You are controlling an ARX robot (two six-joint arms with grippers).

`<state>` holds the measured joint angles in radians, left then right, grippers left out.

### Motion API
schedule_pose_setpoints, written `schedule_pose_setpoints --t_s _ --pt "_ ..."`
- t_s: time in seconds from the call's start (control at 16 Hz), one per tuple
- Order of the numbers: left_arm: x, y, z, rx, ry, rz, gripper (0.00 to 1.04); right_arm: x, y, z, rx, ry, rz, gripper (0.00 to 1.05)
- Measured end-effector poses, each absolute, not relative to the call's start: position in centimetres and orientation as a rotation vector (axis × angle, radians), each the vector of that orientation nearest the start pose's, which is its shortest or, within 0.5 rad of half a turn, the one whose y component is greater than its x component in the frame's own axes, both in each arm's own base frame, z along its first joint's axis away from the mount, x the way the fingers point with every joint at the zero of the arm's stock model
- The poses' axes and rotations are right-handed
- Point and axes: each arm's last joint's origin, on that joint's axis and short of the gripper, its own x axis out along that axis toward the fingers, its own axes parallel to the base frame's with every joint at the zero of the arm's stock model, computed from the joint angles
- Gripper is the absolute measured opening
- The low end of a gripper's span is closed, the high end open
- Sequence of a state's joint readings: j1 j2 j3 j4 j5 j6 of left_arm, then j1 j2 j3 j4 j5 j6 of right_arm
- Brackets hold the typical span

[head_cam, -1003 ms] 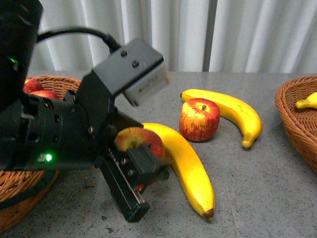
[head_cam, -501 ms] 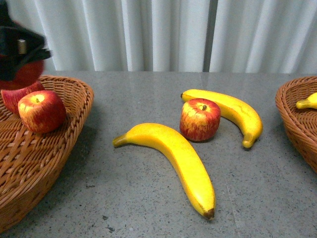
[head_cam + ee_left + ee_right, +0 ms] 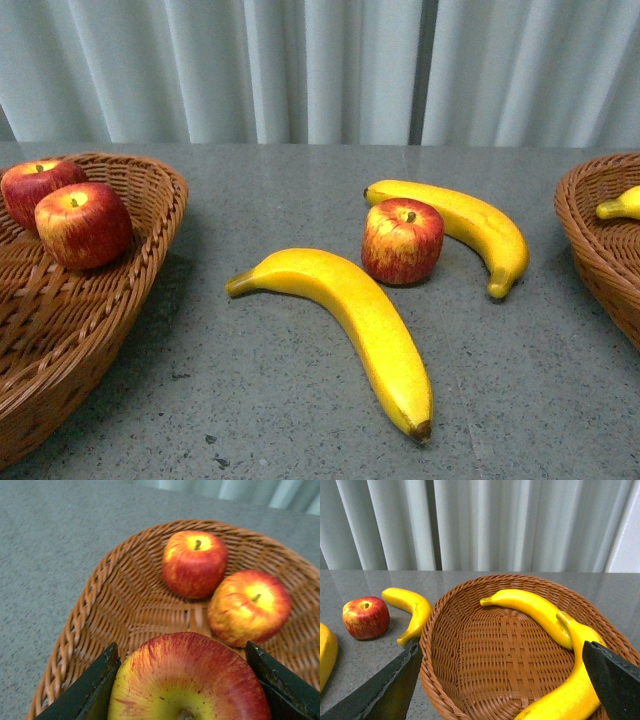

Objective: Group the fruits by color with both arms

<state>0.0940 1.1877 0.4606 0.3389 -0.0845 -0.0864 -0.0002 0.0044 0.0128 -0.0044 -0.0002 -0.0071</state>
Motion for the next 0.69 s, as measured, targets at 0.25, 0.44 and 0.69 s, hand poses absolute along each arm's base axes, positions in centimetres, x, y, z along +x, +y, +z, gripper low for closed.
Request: schedule_pose_setpoints --t_s 0.25,0.44,0.69 --pt "23.4 3.2 18.0 -0.155 0.426 0.239 1.00 9.7 0.0 16.7 -0.007 -0.004 0.000 0.98" --pt "22.7 2.3 19.0 -0.151 0.412 0.218 0.98 9.7 0.0 16.7 -0.007 -0.004 0.000 0.98" --pt "22.3 -1.3 24.8 -0.104 0.216 0.081 0.98 9.7 0.0 16.7 -0.007 -0.004 0.000 0.98"
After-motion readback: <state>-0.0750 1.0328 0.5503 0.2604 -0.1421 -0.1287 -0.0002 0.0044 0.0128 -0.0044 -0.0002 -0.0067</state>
